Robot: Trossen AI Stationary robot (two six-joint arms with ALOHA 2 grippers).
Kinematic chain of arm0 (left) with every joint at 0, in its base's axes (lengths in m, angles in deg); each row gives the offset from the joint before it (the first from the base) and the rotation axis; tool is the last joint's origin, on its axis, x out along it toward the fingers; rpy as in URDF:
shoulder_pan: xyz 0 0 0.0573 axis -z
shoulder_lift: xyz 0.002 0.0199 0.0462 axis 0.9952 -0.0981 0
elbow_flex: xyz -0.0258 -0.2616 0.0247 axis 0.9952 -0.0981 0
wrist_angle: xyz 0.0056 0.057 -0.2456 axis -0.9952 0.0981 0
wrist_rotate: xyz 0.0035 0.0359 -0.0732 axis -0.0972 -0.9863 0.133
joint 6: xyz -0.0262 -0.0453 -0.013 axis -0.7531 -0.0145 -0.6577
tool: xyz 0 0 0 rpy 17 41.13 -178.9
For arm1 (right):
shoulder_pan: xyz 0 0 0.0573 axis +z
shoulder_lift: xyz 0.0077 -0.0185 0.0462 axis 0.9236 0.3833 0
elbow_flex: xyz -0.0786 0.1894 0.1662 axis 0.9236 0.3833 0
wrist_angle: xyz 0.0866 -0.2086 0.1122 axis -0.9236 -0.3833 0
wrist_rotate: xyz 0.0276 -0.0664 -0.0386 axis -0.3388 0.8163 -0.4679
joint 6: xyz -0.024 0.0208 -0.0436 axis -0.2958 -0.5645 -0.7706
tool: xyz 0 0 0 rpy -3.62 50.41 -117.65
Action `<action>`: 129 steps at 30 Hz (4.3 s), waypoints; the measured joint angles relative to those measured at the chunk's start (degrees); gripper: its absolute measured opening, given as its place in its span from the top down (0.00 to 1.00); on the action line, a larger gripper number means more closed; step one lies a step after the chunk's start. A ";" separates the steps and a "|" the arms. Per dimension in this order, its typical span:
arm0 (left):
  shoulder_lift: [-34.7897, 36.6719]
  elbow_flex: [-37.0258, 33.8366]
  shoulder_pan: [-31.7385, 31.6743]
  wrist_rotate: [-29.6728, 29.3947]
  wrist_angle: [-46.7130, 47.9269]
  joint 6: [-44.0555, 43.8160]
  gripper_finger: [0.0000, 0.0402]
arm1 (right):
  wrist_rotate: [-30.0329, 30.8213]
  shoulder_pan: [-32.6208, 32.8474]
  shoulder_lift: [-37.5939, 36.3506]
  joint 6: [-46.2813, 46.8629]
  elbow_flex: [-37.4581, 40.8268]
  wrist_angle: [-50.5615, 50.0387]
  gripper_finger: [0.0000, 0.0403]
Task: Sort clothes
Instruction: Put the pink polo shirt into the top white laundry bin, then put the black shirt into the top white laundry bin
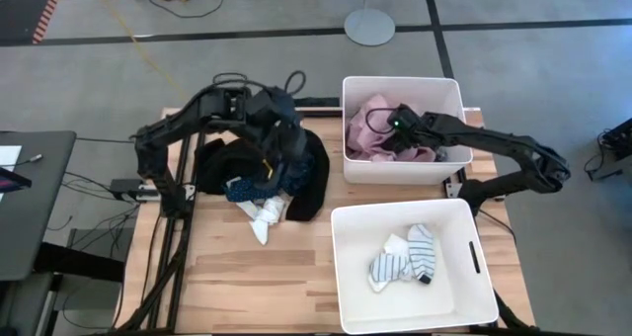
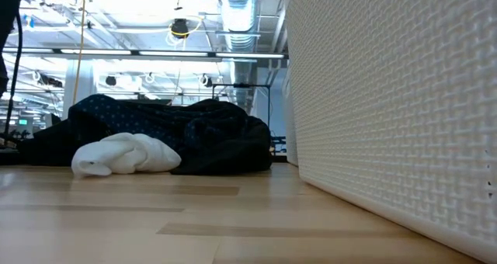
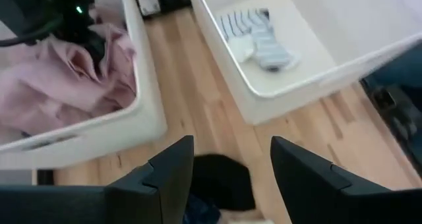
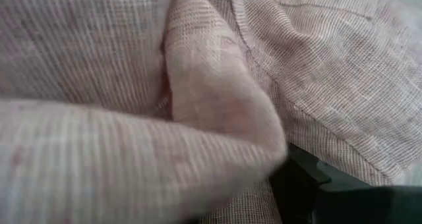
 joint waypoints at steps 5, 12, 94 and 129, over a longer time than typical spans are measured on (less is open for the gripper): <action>0.02 -0.62 3.49 -3.38 2.17 -1.34 0.51 | -0.04 -0.63 0.00 0.52 3.02 0.97 0.58; 0.02 -0.68 6.58 -6.25 3.42 -3.99 0.51 | -0.03 -1.09 -0.02 0.66 4.93 1.04 0.58; 49.88 -61.50 14.01 -29.20 -19.38 -25.83 0.51 | -1.62 54.11 -16.03 -21.88 -5.10 37.03 0.58; 46.06 -91.76 -1.22 -42.56 -45.66 -18.25 0.51 | -1.42 57.72 2.94 -21.97 -5.10 45.00 0.58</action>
